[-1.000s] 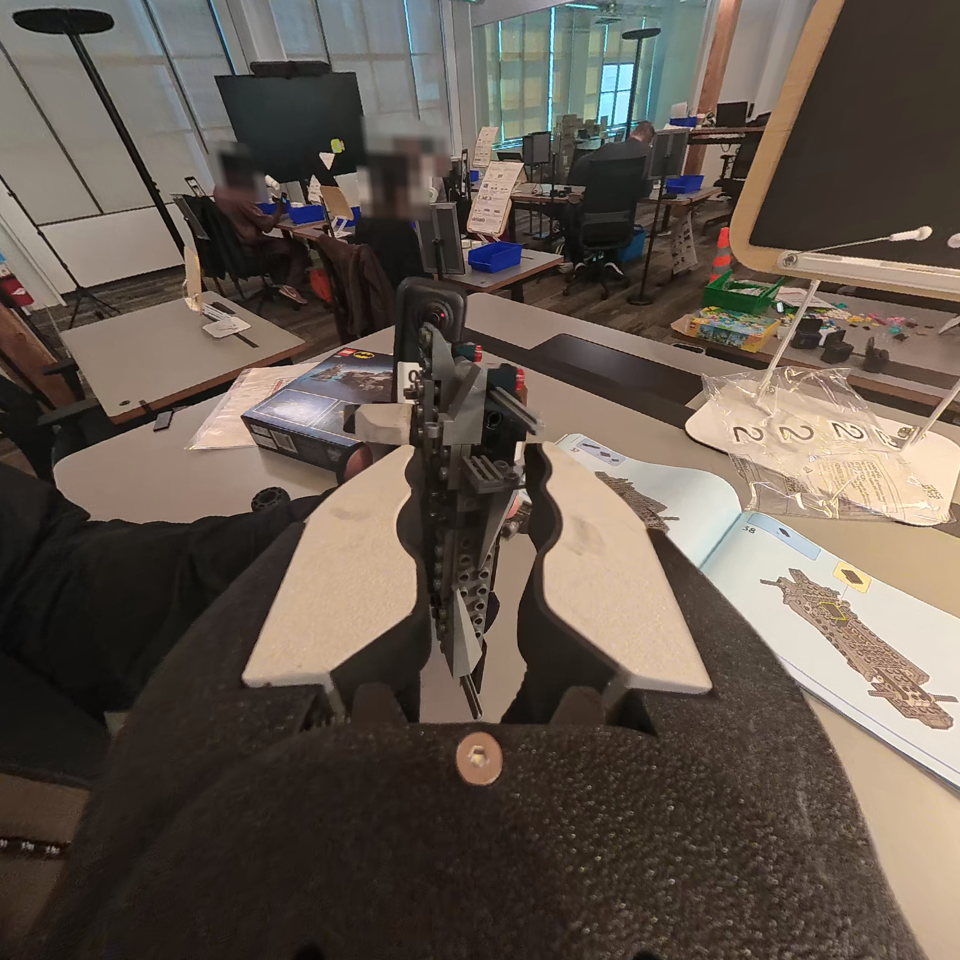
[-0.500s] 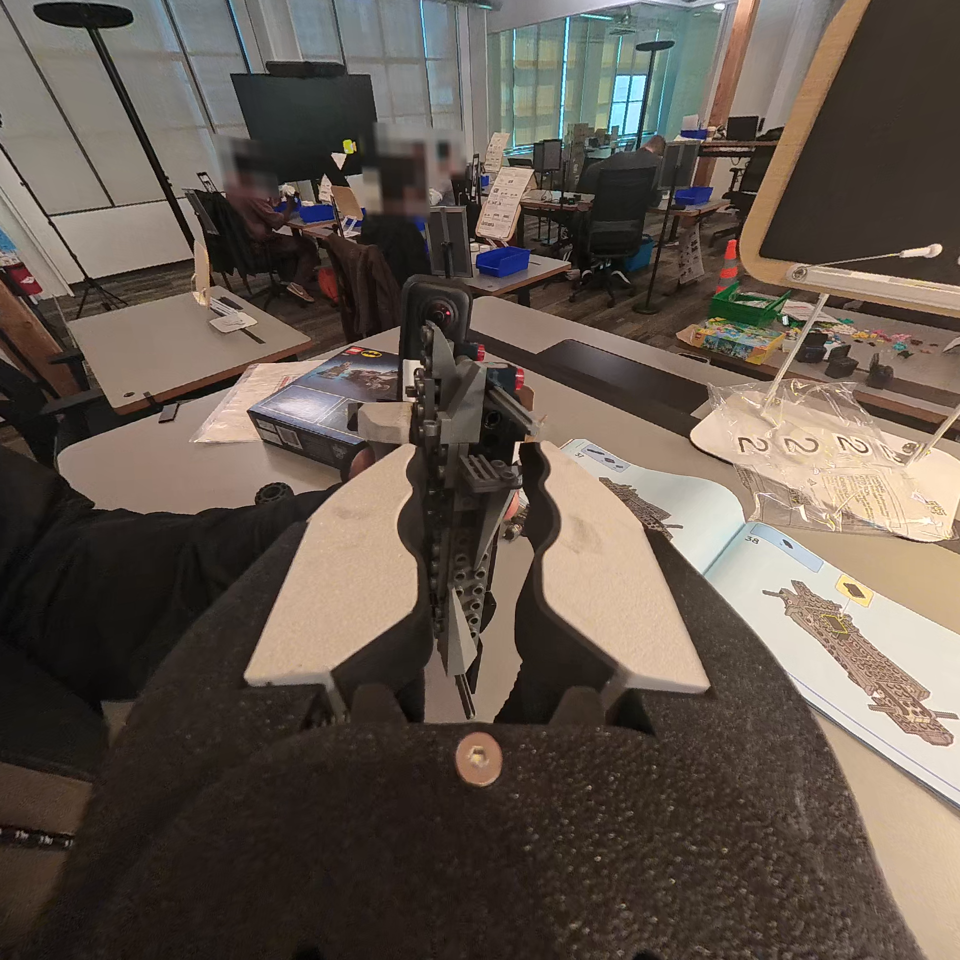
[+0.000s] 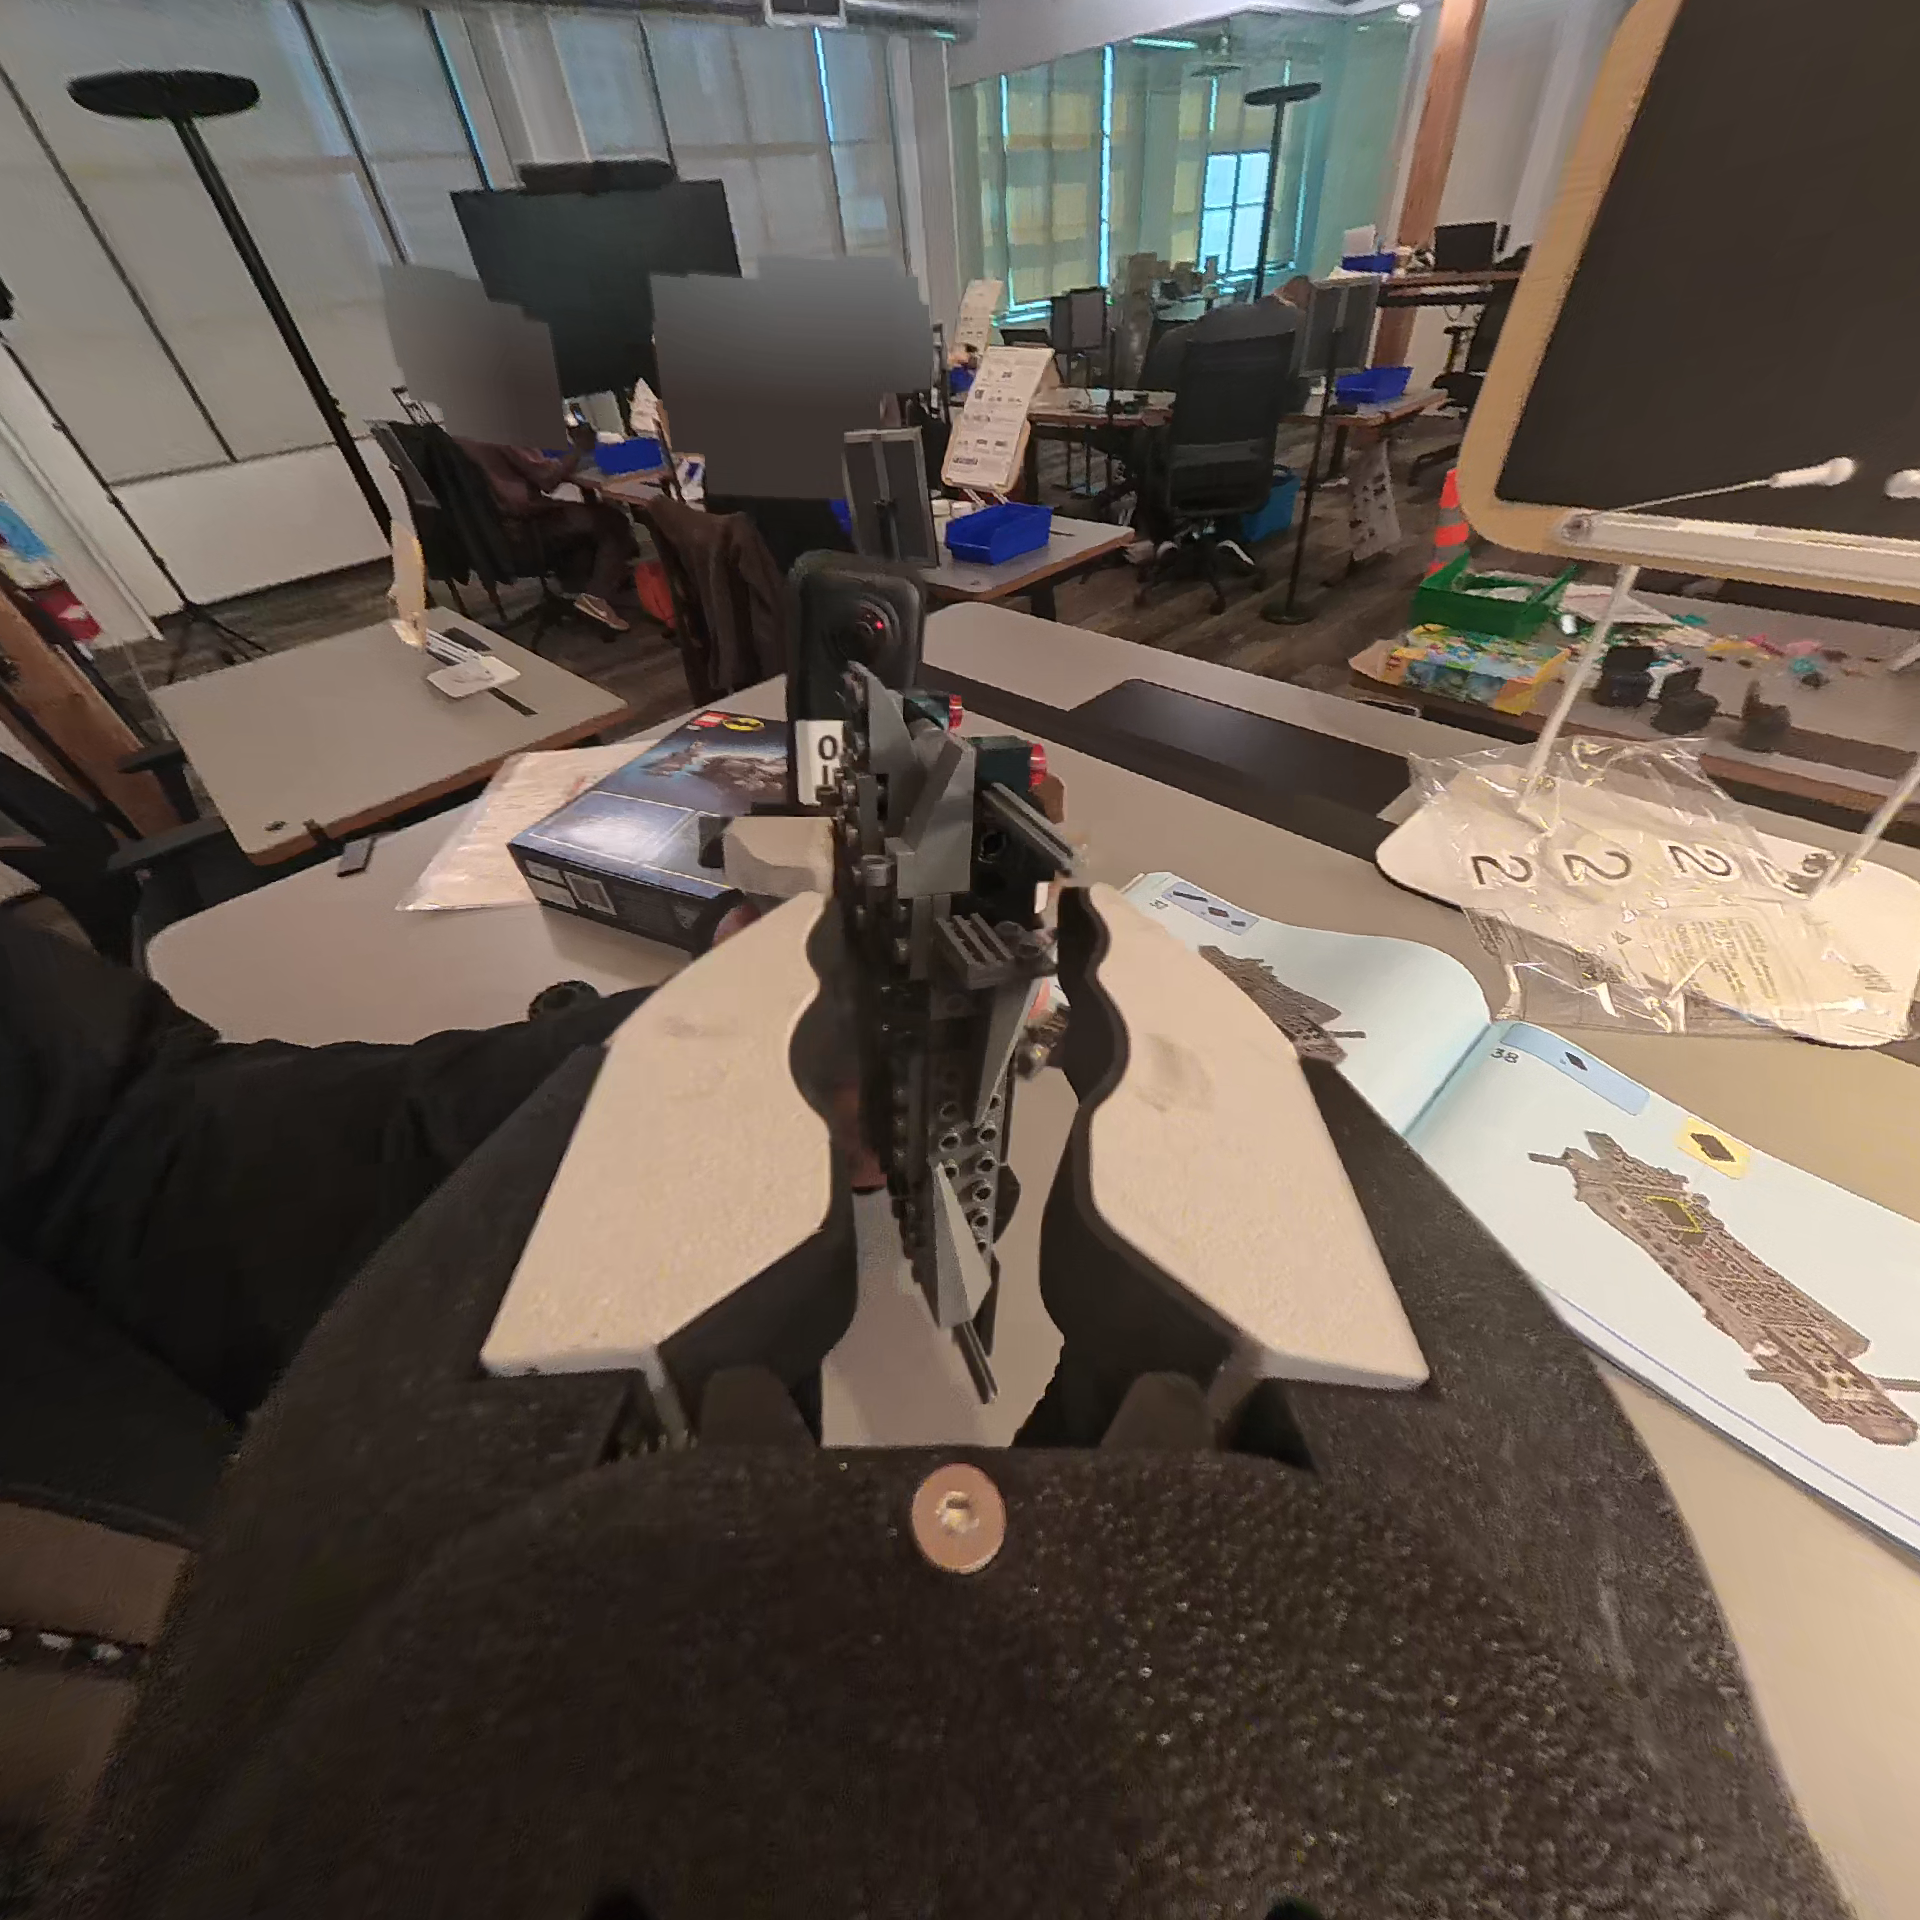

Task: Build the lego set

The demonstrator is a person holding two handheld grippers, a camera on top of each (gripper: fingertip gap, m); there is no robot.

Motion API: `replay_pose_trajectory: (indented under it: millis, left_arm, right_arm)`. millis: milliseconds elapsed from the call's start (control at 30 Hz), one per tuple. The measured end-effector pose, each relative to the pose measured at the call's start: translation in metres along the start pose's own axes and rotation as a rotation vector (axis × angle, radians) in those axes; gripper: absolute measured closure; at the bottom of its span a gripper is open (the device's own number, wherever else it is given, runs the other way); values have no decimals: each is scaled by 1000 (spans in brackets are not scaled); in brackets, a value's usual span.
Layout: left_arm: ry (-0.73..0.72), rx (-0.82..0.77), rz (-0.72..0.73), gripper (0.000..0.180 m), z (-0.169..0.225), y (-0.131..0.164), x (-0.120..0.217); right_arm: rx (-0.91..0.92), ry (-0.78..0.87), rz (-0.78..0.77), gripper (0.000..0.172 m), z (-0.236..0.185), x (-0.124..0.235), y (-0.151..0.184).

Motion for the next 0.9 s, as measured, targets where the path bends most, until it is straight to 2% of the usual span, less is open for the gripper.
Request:
replay_pose_trajectory:
  millis: [200,600,900]
  left_arm:
    - [40,-17,11,149,4,0,-2]
    - [80,-85,-16,149,11,0,-6]
    - [131,-123,-50,149,16,0,-6]
  right_arm:
    - [-28,-49,52,125,-2,0,-5]
    - [44,-48,49,129,-12,-2,-5]
    - [229,-30,-11,134,-27,0,-9]
Point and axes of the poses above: each gripper's, where its closed fingertips meet, x back along the fingers, y out of its underside, z = x × y across the jaws, the point moved 10 cm from there along x, back along the fingers, and after that the axes turned 5 degrees about -x, right-handed, at the moved point
